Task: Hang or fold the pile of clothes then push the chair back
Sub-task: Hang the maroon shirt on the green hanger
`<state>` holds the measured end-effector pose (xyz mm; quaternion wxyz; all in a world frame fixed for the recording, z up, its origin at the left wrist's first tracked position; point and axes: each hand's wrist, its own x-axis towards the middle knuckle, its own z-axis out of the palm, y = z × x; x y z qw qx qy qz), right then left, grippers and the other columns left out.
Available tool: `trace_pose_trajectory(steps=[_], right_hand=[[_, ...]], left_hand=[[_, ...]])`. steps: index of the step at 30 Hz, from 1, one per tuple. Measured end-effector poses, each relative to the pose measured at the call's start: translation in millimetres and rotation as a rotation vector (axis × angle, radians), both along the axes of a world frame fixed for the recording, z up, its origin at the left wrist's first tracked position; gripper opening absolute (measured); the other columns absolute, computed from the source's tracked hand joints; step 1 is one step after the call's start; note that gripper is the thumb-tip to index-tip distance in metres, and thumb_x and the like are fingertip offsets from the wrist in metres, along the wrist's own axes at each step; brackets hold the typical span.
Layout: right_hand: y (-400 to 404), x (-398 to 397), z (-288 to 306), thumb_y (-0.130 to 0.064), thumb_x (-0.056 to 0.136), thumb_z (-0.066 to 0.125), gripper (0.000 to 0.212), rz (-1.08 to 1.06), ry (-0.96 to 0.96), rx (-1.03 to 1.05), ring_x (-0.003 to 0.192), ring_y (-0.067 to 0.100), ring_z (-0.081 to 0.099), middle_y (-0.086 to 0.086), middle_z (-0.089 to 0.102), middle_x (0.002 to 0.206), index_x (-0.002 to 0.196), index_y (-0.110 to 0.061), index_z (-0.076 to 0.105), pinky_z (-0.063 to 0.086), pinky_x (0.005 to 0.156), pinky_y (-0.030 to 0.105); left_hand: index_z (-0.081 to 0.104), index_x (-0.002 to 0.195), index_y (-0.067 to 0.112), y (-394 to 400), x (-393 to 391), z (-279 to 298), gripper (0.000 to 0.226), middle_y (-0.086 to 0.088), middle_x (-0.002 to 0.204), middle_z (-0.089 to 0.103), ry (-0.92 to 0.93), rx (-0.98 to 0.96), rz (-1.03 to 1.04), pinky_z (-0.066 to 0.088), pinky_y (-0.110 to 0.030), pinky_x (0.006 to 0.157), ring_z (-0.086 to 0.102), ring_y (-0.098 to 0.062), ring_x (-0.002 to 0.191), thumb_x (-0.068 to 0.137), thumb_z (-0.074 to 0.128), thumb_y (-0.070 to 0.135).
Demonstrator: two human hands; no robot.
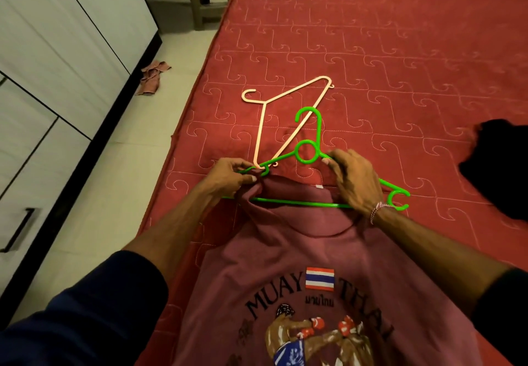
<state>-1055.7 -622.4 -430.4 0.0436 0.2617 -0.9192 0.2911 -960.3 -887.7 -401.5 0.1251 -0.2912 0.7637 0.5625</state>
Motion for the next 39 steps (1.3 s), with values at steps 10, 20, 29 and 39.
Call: trace_pose_trajectory(steps=[10,20,29,39], right_hand=[[-5.0,1.4,-1.1,-0.039,0.100,0.056,0.029,-0.045,-0.079,-0.036,0.076,0.030,0.056,0.006,0.057,0.077,0.096,-0.012,0.066,0.043,0.066,0.040],[-9.0,-3.9,8.5,-0.018,0.083,0.081,0.026,-0.165,-0.461,-0.319,0.071,0.008,0.058,-0.003,0.065,0.084,0.101,-0.009,0.063,0.044,0.063,0.018],[38.8,-23.4,2.1,-0.015,0.093,0.067,0.011,-0.149,-0.443,-0.483,0.080,0.005,0.068,-0.006,0.069,0.089,0.100,-0.023,0.063,0.055,0.071,0.024],[98.8,-22.3,-33.9,-0.033,0.077,0.086,0.024,-0.490,-0.530,-0.173,0.068,0.013,0.066,-0.004,0.070,0.071,0.084,-0.015,0.072,0.057,0.077,0.032]], left_hand=[[0.056,0.113,0.014,4.5,-7.3,8.5,0.052,-0.005,0.105,0.064,-0.102,-0.781,-0.149,0.056,-0.042,0.081,0.063,-0.026,0.092,0.073,0.082,0.037],[0.067,0.103,0.015,129.0,-27.7,-13.2,0.049,-0.009,0.095,0.074,0.336,-0.535,-0.574,0.053,-0.042,0.074,0.069,-0.032,0.090,0.074,0.061,0.053],[0.077,0.099,0.023,162.4,-39.8,-62.0,0.018,-0.003,0.093,0.076,0.339,-0.431,-0.615,0.046,-0.031,0.070,0.069,-0.022,0.090,0.087,0.072,0.036],[0.063,0.084,0.011,167.6,-41.8,-78.0,0.030,-0.007,0.067,0.071,0.220,-0.089,-0.167,0.053,-0.034,0.059,0.068,-0.017,0.059,0.080,0.082,0.034]])
